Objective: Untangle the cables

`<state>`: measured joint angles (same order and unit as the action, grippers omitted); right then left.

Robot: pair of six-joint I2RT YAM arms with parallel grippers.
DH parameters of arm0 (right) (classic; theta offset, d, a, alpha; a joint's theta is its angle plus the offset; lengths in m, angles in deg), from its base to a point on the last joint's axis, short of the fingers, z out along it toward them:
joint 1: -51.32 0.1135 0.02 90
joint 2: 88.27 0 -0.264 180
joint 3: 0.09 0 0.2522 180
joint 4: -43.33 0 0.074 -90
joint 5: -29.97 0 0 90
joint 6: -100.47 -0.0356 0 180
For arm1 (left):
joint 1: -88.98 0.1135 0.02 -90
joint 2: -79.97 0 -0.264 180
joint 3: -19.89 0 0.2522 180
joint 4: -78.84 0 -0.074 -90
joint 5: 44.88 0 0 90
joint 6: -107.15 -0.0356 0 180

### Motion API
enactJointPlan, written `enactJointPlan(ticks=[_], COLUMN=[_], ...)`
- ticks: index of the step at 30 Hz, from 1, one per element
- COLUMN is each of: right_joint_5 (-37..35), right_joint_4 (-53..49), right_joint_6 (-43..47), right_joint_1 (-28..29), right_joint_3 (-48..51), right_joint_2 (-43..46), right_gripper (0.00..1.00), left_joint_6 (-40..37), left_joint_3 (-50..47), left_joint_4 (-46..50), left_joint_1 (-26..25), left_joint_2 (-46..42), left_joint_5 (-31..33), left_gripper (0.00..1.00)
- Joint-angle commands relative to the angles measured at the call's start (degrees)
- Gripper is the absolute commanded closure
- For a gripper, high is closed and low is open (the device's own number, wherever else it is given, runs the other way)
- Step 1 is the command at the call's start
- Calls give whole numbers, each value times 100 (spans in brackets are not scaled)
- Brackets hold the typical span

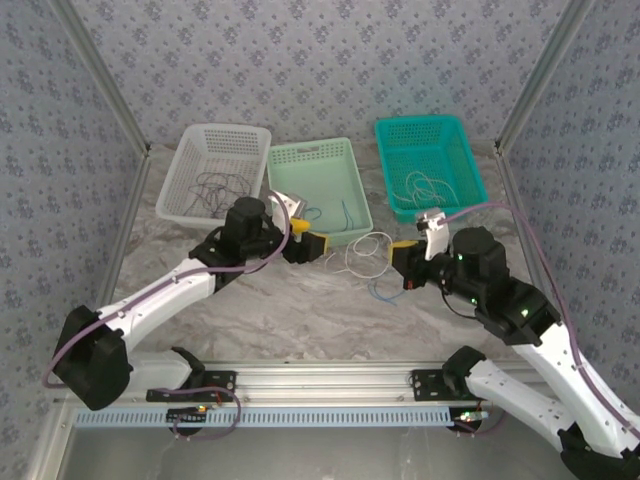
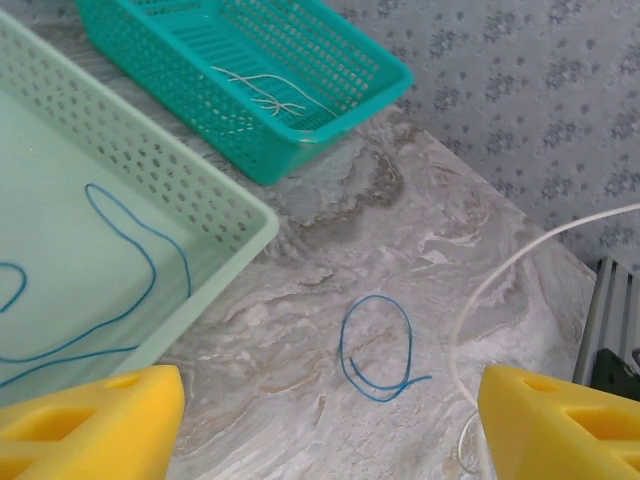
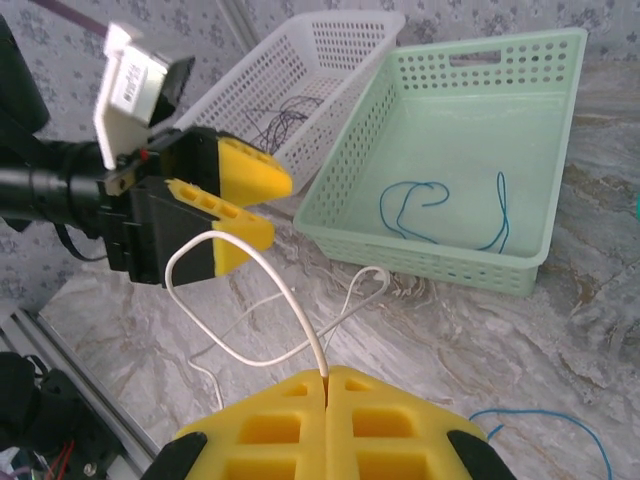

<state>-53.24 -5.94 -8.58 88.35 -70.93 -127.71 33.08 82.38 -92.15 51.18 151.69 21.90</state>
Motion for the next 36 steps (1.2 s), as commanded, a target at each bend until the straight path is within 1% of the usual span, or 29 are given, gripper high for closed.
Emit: enactJointPlan(ticks=[1,5,9,14,18,20,26,32,36], right_joint_5=[176,134,211,162,133,117,38,67,167], right_joint_4=[284,390,550,685,812,846,1047,1244,1337], right_joint_6=[-163,-358,-480,-579,-639,-635,-634,-845,-924], right_joint_1=[-146,-344,-477,-581,-655,-676,-741,-850,-1000], right_joint_3=[-298,-364,-400,-371,-381,-392,-400,-496,-612], right_joint_2=[57,37,42,33,-9,-36,-53,-212,-246], right_gripper=[100,100,100,100,100,100,100,100,100], left_joint_6=[260,231,434,539,794,931,1104,1158,1349], left_joint_3=[-63,-254,-486,-452,-534,-611,-715,-623,-788], left_joint_4=[-456,-560,-882,-1073,-1474,-1671,-1872,-2140,-2428], left_joint_1=[-39,-174,-257,-480,-606,-631,-651,-885,-916], left_joint_2=[-81,-57,-67,117,281,313,320,494,523], left_joint_5=[-385,-593,-632,-745,-816,-815,-777,-736,-383], left_gripper=[22,22,22,23,23,23,23,24,24])
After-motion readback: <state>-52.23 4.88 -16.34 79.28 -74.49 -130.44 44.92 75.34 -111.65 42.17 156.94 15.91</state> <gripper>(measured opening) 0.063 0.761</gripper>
